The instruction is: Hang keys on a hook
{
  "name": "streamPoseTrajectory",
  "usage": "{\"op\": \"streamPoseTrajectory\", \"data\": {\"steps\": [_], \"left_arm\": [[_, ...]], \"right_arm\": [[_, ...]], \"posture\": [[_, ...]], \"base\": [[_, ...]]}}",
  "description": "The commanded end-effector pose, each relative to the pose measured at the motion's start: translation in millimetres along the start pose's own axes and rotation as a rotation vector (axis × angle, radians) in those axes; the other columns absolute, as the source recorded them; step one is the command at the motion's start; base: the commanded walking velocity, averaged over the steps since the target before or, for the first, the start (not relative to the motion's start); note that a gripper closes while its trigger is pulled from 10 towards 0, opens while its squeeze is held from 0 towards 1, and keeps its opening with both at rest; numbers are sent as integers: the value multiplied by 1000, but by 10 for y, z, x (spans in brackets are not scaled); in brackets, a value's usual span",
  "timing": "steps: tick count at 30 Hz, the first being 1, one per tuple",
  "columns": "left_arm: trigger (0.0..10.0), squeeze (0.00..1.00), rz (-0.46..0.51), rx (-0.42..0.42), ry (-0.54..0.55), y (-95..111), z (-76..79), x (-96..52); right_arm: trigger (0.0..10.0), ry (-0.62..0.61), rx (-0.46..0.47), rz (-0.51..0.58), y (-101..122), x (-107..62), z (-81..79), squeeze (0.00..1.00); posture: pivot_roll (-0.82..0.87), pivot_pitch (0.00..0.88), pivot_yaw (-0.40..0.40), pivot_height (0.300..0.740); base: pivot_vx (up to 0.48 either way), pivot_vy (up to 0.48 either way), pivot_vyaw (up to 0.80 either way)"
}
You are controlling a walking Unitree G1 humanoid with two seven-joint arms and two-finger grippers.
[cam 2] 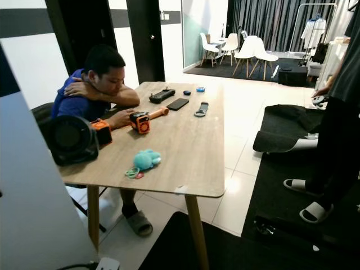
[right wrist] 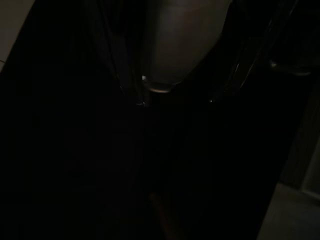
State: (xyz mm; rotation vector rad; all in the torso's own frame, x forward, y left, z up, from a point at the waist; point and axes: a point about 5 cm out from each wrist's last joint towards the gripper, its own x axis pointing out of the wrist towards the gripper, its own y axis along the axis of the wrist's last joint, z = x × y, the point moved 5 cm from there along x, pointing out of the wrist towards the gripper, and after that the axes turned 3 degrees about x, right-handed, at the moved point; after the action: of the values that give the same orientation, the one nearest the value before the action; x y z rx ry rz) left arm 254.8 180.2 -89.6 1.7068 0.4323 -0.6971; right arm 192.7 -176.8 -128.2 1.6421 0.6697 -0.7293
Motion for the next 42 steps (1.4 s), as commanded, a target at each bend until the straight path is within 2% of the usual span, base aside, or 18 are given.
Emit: {"op": "streamPoseTrajectory", "data": {"steps": [1, 21, 30, 42], "left_arm": [[10000, 0, -31, -4, 1, -86, -28, -21], [10000, 0, -26, -25, -33, -33, 49, 6], [10000, 0, -13, -43, -10, -5, 19, 11], [10000, 0, 11, -52, -50, 53, 72, 21]], "right_arm": [[10000, -7, 22, -21, -96, -23, -1, 0], [10000, -8, 22, -19, -79, -19, 11, 0], [10000, -8, 20, -17, -63, -14, 9, 0], [10000, -7, 19, -11, -42, -8, 7, 0]], "posture": [[67, 9, 42, 740], [62, 3, 41, 740], [60, 1, 40, 740], [60, 0, 39, 740]], "base": [[0, 0, 0], [0, 0, 0], [0, 0, 0], [0, 0, 0]]}}
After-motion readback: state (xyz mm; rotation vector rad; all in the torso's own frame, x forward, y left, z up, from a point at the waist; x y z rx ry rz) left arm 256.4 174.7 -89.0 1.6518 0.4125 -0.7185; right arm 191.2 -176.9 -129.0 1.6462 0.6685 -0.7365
